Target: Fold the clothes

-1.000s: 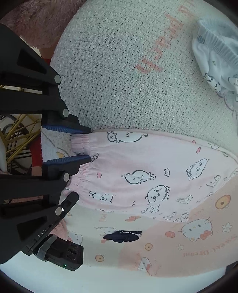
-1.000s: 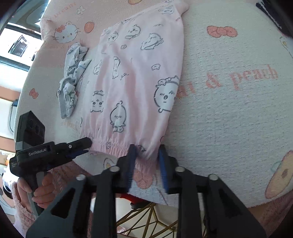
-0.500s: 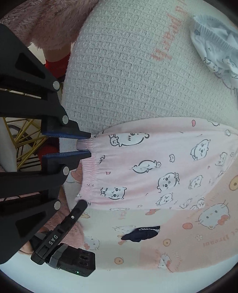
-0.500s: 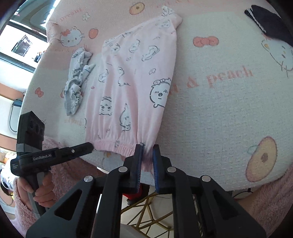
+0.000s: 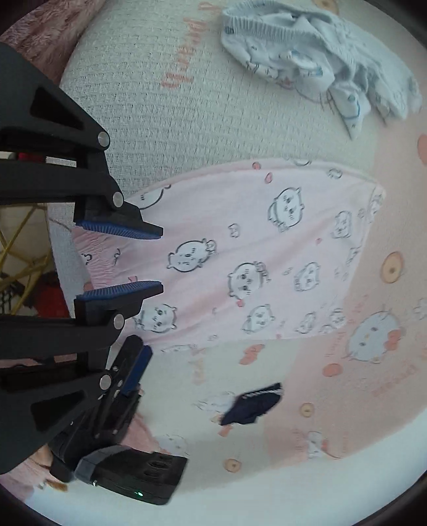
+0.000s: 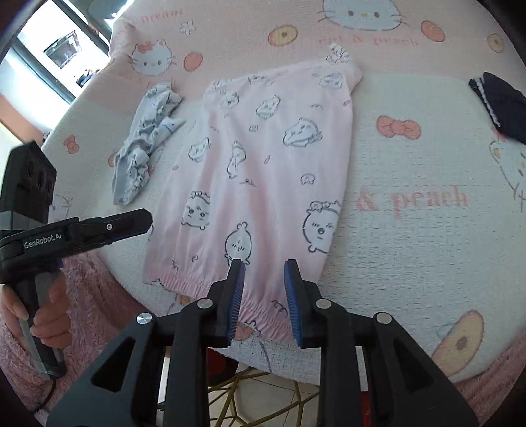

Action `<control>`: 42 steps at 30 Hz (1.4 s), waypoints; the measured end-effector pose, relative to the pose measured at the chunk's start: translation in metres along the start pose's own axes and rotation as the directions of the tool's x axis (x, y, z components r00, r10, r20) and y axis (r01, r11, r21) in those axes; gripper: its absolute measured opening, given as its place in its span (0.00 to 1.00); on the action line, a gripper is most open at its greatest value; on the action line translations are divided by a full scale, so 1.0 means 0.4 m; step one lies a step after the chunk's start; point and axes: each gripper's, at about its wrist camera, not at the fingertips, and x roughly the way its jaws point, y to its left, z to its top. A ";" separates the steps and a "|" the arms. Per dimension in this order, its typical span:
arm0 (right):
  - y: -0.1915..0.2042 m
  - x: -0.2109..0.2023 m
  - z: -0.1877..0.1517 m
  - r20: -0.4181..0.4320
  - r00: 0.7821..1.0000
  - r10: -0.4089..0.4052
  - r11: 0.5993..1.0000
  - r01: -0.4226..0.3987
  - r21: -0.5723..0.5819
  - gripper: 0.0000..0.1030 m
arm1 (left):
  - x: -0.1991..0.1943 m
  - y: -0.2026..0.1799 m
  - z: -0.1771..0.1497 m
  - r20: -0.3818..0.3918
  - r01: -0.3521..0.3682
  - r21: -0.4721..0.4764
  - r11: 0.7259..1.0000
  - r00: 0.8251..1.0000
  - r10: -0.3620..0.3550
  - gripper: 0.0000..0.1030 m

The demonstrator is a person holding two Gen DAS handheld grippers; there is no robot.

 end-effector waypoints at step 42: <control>-0.107 0.101 0.251 -0.103 0.956 -0.273 0.939 0.242 -0.244 0.46 | 0.063 0.025 0.179 -0.078 -0.388 0.481 0.786 0.874 0.479 0.42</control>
